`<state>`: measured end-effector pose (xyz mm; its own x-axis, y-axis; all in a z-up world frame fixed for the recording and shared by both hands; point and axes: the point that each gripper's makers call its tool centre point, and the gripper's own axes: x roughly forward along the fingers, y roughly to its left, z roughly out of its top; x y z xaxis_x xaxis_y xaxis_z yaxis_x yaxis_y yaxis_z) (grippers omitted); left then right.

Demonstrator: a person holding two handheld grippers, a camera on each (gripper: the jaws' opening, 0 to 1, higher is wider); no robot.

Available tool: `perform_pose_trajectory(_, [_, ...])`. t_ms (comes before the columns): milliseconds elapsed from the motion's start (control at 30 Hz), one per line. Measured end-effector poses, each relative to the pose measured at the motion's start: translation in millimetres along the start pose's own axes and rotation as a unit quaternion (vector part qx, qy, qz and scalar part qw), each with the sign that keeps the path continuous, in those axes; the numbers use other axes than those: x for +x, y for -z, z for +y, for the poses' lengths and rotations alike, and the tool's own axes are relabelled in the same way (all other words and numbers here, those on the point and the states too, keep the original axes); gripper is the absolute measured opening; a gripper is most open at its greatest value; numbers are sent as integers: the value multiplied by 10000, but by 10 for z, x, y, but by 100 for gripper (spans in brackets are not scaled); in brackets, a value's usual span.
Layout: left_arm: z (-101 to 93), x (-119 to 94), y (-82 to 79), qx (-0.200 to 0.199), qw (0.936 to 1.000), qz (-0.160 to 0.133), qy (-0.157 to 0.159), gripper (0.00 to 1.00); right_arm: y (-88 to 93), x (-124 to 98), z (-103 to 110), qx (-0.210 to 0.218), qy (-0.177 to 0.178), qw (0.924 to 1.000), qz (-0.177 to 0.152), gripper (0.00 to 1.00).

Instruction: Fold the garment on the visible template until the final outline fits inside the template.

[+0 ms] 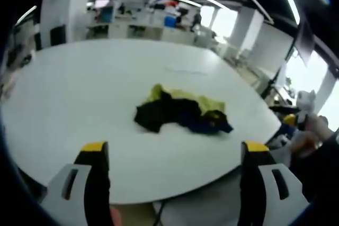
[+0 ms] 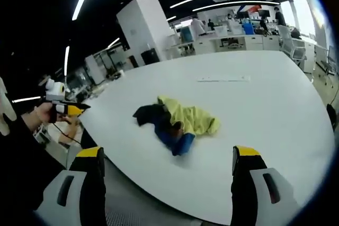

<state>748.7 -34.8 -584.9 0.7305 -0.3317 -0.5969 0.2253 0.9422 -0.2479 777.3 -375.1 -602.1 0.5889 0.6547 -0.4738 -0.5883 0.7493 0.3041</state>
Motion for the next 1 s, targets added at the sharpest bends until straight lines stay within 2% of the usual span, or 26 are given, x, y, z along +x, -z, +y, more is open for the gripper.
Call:
perform_pose_trajectory(533, [-79,64,78,115,9997,181,141,99,80,-12,-57,104,130,9998,133,100])
perform_pose_trajectory(1000, [-86,71,76,98,9997,173,171,99,98,3,-42,141,120,9997,148,100])
